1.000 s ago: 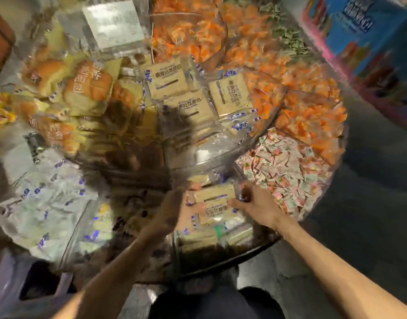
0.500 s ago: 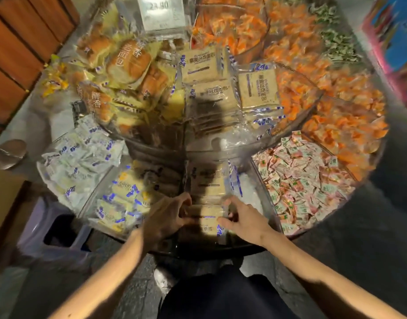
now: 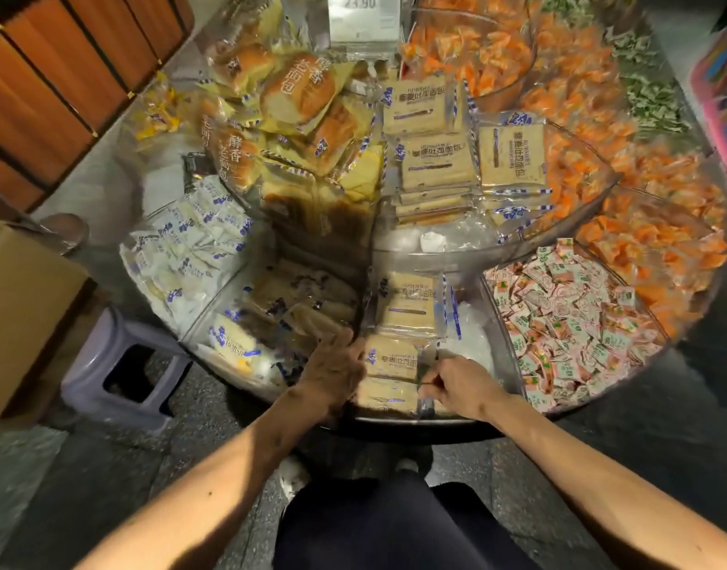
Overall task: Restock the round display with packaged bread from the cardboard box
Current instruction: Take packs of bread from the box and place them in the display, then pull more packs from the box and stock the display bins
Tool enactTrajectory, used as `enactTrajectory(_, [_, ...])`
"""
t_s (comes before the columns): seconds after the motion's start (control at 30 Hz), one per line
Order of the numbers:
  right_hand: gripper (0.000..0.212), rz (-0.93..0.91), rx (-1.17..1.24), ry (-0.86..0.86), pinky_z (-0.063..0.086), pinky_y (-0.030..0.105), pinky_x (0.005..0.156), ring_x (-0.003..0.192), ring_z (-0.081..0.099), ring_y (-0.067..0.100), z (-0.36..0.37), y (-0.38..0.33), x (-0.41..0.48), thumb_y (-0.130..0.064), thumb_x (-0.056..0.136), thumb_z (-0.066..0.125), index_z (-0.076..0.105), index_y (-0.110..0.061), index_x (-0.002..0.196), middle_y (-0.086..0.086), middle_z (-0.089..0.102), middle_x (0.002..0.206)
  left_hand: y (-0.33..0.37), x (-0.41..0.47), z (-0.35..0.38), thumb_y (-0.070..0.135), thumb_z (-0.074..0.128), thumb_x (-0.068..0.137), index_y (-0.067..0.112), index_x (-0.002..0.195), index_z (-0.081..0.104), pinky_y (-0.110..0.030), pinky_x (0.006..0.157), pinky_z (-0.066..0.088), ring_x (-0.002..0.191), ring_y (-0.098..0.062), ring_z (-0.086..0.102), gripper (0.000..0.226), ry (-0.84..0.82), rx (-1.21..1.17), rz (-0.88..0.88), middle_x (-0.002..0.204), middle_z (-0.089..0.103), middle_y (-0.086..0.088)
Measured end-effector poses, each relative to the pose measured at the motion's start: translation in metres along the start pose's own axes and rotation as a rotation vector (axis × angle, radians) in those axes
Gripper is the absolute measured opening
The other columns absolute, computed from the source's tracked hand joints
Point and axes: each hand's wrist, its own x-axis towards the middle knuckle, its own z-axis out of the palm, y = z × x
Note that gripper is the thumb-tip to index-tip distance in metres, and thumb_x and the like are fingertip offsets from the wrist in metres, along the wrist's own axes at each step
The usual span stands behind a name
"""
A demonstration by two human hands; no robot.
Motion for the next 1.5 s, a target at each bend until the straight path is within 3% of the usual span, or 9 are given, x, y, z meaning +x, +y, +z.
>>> enactTrajectory(0.13, [0.025,0.006,0.048,0.089,0.048,0.028,0.081,0.1,0.065,0.023,-0.026,-0.022,-0.001,-0.041,0.095,0.062,0.071,-0.022,0.108,0.003,0.07,0.112,-0.029,0.003,0.012,0.028,0.059,0.097,0.015,0.116,0.064,-0.039,0.093,0.049,0.107,-0.024,0.058,0.023,-0.035,-0.34,-0.036,0.116,0.062,-0.001])
enactTrajectory(0.3, [0.015,-0.049,0.185,0.298,0.039,0.021,0.069,0.083,0.061,0.012,-0.07,-0.103,0.008,-0.029,0.095,0.064,0.074,-0.023,0.105,-0.001,0.074,0.103,-0.15,-0.019,0.029,0.053,0.072,0.083,0.023,0.099,0.074,-0.026,0.079,0.054,0.078,-0.001,0.065,0.035,0.116,-1.017,-0.372,0.09,0.071,0.01])
enactTrajectory(0.47, [0.014,-0.241,0.159,0.401,0.034,0.019,0.066,0.09,0.069,0.022,-0.075,-0.256,0.066,-0.018,0.093,0.065,0.078,-0.022,0.096,-0.003,0.076,0.097,-0.262,-0.13,-0.086,0.022,0.074,0.089,0.028,0.086,0.074,-0.016,0.065,0.042,0.06,0.016,0.055,0.006,0.492,-1.017,-0.439,0.074,0.067,0.017])
enactTrajectory(0.63, [0.014,-0.509,0.075,0.361,0.053,0.037,0.08,0.093,0.069,0.025,-0.018,-0.452,0.166,-0.027,0.094,0.063,0.075,-0.02,0.097,0.0,0.075,0.099,-0.431,-0.25,0.007,0.034,0.071,0.09,0.021,0.096,0.076,-0.026,0.08,0.052,0.082,-0.006,0.065,0.014,0.501,-0.88,-0.753,0.091,0.074,0.007])
enactTrajectory(0.93, [0.026,-0.696,-0.178,0.01,0.047,0.033,0.093,0.114,0.059,0.021,0.058,-0.735,0.286,-0.034,0.097,0.057,0.066,-0.021,0.118,0.001,0.065,0.119,-0.607,-0.398,0.157,0.028,0.058,0.098,0.013,0.104,0.069,-0.028,0.078,0.045,0.095,-0.021,0.062,0.019,0.291,-1.006,-1.234,0.1,0.065,-0.001])
enactTrajectory(1.2, [0.023,-0.672,-0.35,-0.273,0.039,0.031,0.067,0.084,0.061,0.024,0.097,-0.86,0.409,-0.024,0.096,0.056,0.056,-0.026,0.073,-0.002,0.06,0.079,-0.659,-0.422,0.27,0.031,0.06,0.097,0.017,0.119,0.062,-0.034,0.083,0.055,0.101,-0.023,0.064,0.026,0.145,-1.36,-1.407,0.111,0.067,-0.005])
enactTrajectory(1.3, [0.019,-0.601,-0.368,-0.301,0.042,0.031,0.069,0.093,0.065,0.027,0.117,-0.886,0.492,-0.029,0.095,0.057,0.068,-0.014,0.101,0.005,0.068,0.095,-0.702,-0.403,0.295,0.031,0.062,0.096,0.016,0.1,0.062,-0.029,0.066,0.049,0.091,-0.024,0.065,0.015,0.191,-1.493,-1.502,0.093,0.066,-0.003])
enactTrajectory(1.4, [0.036,-0.505,-0.463,-0.384,0.05,0.035,0.083,0.11,0.061,0.031,0.134,-0.909,0.569,-0.031,0.096,0.058,0.061,-0.01,0.125,0.011,0.065,0.12,-0.746,-0.375,0.326,0.032,0.064,0.094,0.012,0.109,0.063,-0.032,0.079,0.049,0.101,-0.025,0.061,0.025,0.219,-1.596,-1.639,0.104,0.066,-0.006])
enactTrajectory(1.5, [0.027,-0.464,-0.482,-0.438,0.05,0.038,0.086,0.109,0.062,0.036,0.157,-0.921,0.63,-0.023,0.096,0.059,0.064,-0.005,0.116,0.017,0.066,0.119,-0.779,-0.345,0.359,0.034,0.066,0.093,0.013,0.11,0.063,-0.028,0.077,0.044,0.094,-0.021,0.056,0.028,0.184,-1.65,-1.695,0.101,0.061,-0.003])
